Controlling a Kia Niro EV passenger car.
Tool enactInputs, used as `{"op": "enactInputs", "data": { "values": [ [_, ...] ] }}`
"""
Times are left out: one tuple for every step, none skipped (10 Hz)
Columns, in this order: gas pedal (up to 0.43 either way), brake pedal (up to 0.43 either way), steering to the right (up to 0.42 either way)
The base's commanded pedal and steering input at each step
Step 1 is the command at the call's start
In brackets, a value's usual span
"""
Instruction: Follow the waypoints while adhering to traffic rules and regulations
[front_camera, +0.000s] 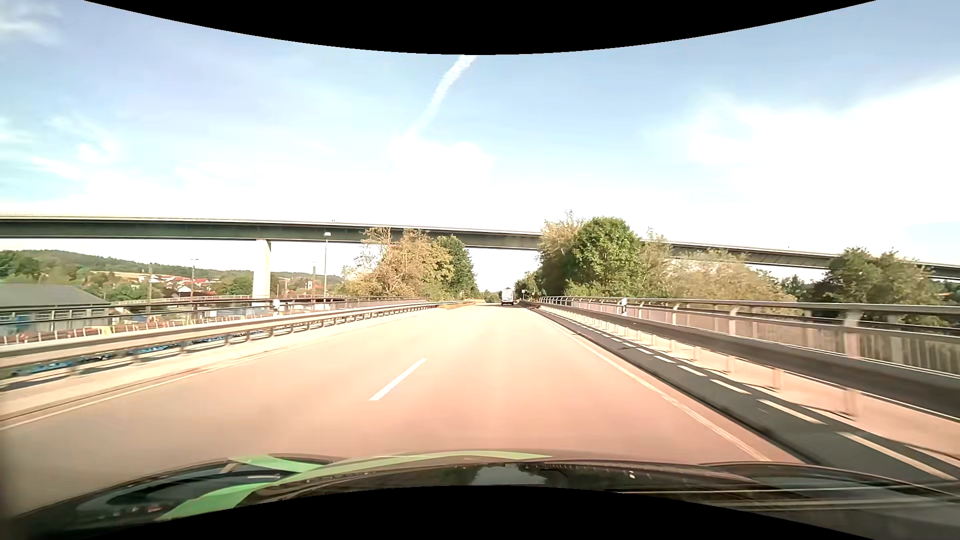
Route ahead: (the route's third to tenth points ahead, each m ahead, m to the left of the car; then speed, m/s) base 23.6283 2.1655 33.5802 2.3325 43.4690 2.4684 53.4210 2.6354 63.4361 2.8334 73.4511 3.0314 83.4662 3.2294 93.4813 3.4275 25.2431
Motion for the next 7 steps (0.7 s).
{"op": "enactInputs", "data": {
  "values": [
    [0.209, 0.000, -0.001],
    [0.209, 0.000, -0.001],
    [0.209, 0.000, -0.001],
    [0.220, 0.000, -0.001],
    [0.220, 0.000, -0.001],
    [0.220, 0.000, -0.001],
    [0.209, 0.000, 0.000]
  ]
}}
